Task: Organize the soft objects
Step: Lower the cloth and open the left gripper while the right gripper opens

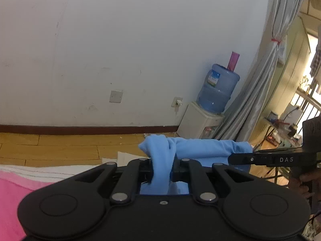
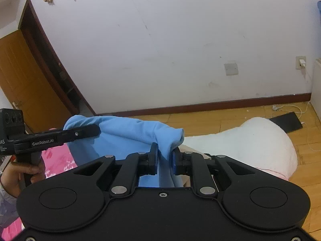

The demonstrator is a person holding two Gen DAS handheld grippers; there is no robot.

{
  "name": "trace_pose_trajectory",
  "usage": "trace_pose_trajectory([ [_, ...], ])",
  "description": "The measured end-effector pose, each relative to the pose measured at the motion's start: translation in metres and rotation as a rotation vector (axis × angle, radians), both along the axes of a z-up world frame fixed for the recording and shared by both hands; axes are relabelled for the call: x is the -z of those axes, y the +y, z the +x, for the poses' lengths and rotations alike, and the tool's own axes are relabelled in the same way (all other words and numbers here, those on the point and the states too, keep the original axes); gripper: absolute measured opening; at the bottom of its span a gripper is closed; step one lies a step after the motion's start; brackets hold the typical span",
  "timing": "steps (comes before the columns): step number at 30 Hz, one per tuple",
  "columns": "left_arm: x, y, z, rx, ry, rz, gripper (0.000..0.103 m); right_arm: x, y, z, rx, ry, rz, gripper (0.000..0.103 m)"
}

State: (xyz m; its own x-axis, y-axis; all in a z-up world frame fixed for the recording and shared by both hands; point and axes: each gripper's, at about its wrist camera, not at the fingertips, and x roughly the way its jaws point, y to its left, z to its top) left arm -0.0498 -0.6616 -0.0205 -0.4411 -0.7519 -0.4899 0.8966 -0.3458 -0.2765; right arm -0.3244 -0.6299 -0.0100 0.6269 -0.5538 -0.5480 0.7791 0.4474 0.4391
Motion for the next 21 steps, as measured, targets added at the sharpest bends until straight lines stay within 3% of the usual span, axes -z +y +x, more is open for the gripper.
trace_pose_trajectory([
  [8,0.01,-0.013,-0.013,-0.033,-0.129,-0.037,0.016,0.008,-0.001,0.002,-0.002,0.02,0.005,0.013],
  [21,0.027,-0.034,0.004,-0.107,-0.101,-0.02,0.035,0.027,-0.01,0.001,0.077,0.088,0.045,0.015],
])
